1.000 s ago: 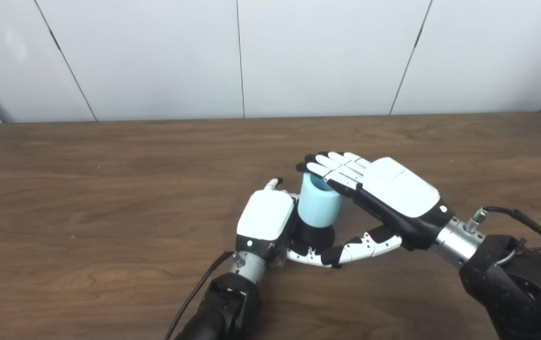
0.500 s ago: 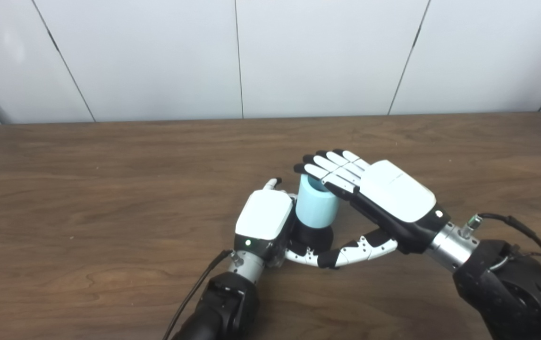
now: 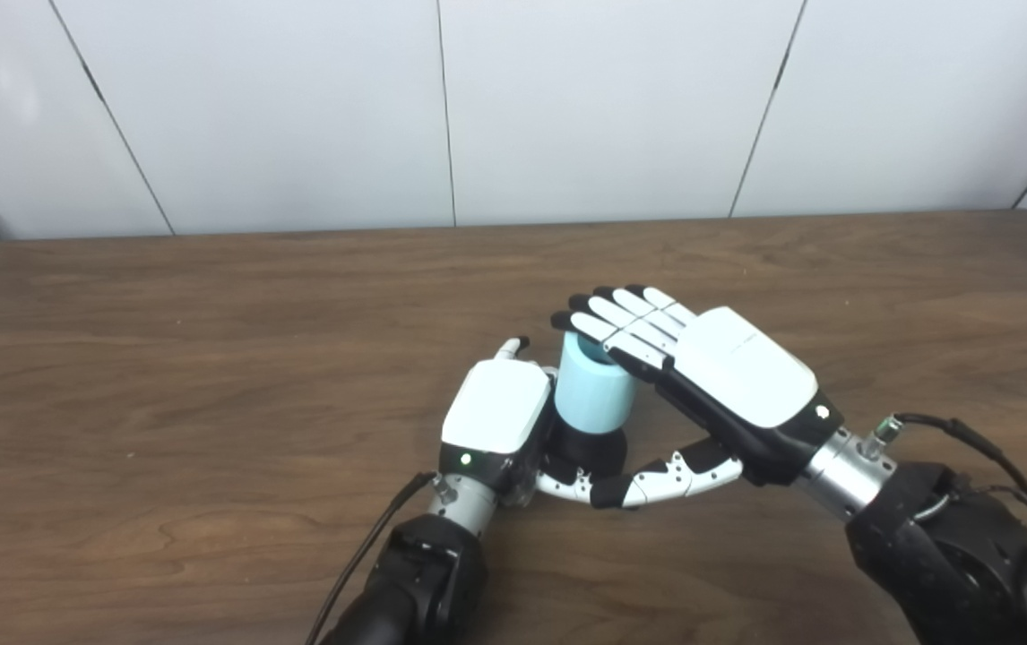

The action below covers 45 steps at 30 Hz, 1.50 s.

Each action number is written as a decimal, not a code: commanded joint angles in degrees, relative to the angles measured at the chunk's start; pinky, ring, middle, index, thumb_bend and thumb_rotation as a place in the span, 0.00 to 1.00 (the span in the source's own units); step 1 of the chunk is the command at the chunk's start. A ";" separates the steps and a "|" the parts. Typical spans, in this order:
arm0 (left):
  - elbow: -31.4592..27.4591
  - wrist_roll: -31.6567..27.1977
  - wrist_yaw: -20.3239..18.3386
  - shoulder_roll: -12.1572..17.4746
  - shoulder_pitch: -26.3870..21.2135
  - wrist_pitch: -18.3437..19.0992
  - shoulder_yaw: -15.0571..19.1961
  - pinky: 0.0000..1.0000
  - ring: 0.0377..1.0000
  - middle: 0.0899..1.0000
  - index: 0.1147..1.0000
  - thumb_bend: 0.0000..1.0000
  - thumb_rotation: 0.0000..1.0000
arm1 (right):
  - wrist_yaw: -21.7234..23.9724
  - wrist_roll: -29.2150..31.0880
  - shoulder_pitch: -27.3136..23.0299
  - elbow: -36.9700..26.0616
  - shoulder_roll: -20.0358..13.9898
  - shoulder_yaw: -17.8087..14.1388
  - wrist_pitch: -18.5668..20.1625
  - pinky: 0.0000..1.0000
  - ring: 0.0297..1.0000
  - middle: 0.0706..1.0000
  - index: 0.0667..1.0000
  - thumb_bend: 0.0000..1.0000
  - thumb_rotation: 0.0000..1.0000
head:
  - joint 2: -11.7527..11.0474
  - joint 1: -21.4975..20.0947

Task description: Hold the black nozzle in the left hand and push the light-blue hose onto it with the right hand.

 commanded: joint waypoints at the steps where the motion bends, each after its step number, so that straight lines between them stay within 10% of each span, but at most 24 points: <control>1: 0.35 0.50 -3.53 0.48 1.24 0.98 -0.55 0.93 0.62 0.49 0.39 0.52 0.00 | 4.30 -0.95 2.20 2.62 -1.64 2.11 0.53 0.96 0.94 0.94 0.90 0.61 0.96 | 0.21 -0.03; 24: 0.51 0.47 -2.91 0.31 1.64 0.51 -0.40 0.93 0.61 0.47 0.40 0.52 0.00 | 4.63 -0.87 2.75 1.69 -3.08 2.60 2.50 0.96 0.94 0.93 0.91 0.62 0.96 | 0.64 -0.05; 45: 1.57 1.17 -3.19 -0.45 1.59 0.97 -0.78 0.92 0.62 0.47 0.41 0.52 0.00 | -0.47 14.89 -5.29 -8.50 5.63 -8.02 12.35 0.92 0.98 0.98 0.95 0.59 1.00 | 0.61 -0.49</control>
